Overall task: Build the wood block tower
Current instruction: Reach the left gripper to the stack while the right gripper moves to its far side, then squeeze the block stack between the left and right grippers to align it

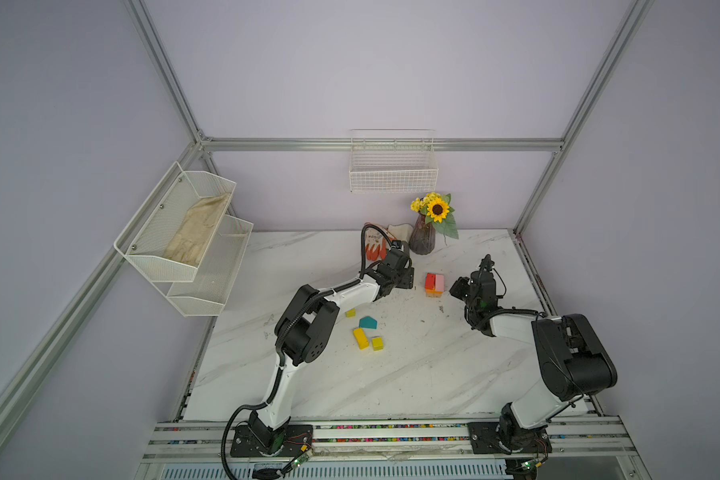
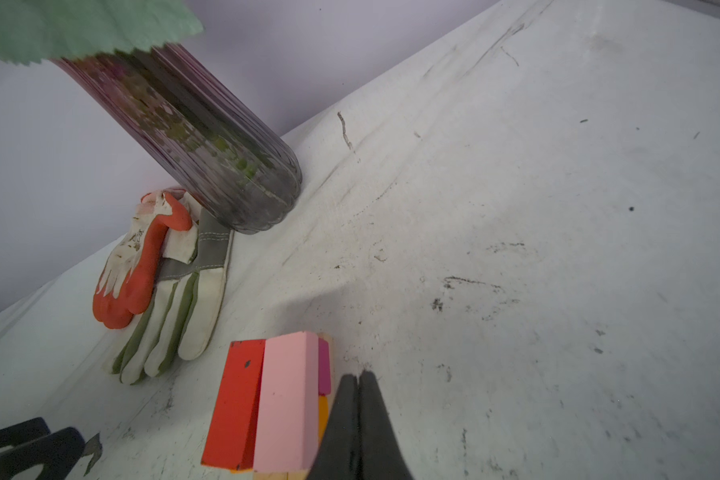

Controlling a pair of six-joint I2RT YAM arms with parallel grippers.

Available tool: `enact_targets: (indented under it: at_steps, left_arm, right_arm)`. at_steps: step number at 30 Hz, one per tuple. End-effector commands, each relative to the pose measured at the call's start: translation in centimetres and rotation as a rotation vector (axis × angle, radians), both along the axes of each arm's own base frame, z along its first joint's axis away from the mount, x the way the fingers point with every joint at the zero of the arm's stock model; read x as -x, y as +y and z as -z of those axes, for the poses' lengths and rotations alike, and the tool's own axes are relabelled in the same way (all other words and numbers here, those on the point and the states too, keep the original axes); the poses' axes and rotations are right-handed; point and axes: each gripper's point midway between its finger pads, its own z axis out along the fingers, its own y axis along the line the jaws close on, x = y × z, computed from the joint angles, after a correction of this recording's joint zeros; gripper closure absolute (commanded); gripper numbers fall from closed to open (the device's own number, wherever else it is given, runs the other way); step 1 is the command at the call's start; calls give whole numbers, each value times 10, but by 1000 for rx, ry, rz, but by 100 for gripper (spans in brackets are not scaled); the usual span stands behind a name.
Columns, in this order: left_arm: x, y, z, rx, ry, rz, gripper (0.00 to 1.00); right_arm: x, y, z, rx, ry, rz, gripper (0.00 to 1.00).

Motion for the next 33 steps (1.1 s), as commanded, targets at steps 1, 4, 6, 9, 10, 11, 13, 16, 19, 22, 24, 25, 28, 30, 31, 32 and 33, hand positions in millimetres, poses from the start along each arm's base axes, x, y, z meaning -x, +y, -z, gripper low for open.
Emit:
enact_targets:
  at_steps: [1, 4, 6, 9, 10, 11, 13, 16, 19, 22, 24, 25, 28, 30, 31, 32, 33]
  left_arm:
    - [-12, -22, -33, 36, -41, 52, 23]
    - [-14, -30, -26, 39, -16, 77, 23]
    - [-15, -36, -22, 47, -2, 93, 23]
    - [-16, -45, -20, 64, 12, 115, 23]
    - [-16, -47, -17, 64, 19, 118, 23]
    - [-16, -50, -15, 63, 25, 124, 23]
    - [-17, -54, -11, 66, 32, 129, 23]
    - [-17, -59, -6, 75, 48, 141, 24]
    - [-16, -63, -4, 87, 56, 148, 23]
    - [-15, -67, -5, 97, 58, 156, 23]
    - [-14, -69, -7, 103, 57, 161, 23]
    - [-13, -70, -7, 105, 58, 164, 23]
    - [-12, -72, -8, 106, 57, 172, 23]
    - [-11, -72, -8, 107, 58, 175, 24]
    - [-11, -72, -8, 107, 59, 174, 24]
    - [-11, -72, -9, 108, 59, 175, 24]
    - [-10, -73, -9, 108, 59, 176, 23]
  right_arm:
    - [-7, 5, -4, -30, -36, -20, 95]
    - [-7, 6, 2, -30, -28, -26, 95]
    - [-7, 8, 4, -31, -24, -36, 95]
    - [-6, 10, 3, -36, -31, -47, 95]
    - [-6, 10, 4, -37, -31, -50, 95]
    - [-6, 12, 4, -40, -31, -58, 95]
    - [-6, 13, 6, -41, -25, -65, 95]
    - [-5, 13, 8, -45, -16, -62, 96]
    - [-2, 13, 7, -51, -17, -62, 97]
    - [0, 13, 7, -62, -18, -61, 97]
    - [2, 12, 8, -65, -13, -56, 98]
    - [3, 11, 8, -66, -11, -49, 98]
    - [4, 10, 10, -73, -5, -41, 99]
    - [5, 10, 11, -72, 2, -39, 100]
    - [5, 10, 11, -72, 2, -37, 100]
    - [5, 10, 11, -74, 4, -37, 100]
    - [6, 9, 13, -76, 9, -37, 100]
